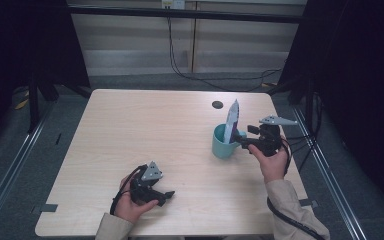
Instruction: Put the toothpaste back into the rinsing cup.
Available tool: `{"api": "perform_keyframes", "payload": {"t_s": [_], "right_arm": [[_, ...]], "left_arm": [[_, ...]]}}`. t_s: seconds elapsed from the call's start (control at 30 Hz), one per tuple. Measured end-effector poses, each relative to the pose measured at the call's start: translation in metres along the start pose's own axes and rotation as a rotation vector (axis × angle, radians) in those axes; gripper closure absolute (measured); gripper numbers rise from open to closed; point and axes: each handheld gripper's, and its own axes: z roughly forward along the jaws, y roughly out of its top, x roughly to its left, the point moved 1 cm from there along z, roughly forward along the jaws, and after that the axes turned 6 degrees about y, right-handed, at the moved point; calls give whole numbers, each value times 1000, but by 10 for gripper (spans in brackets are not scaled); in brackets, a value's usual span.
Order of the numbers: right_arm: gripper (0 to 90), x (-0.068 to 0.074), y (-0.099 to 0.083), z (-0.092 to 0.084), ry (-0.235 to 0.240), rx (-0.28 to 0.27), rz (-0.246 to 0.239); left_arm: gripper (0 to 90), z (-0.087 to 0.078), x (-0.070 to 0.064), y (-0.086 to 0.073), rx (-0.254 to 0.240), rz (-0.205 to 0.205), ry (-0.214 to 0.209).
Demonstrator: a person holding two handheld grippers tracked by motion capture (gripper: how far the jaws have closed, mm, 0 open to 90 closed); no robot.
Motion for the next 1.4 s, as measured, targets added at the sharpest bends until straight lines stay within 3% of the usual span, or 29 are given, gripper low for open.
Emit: {"api": "perform_keyframes", "payload": {"t_s": [0.7,1.4], "right_arm": [[218,8,-13,-17,25,71,-60],[168,5,-40,-27,61,95,-40]], "left_arm": [[158,0,0,0,2,4,-1],[157,0,0,0,3,6,-1]]}}
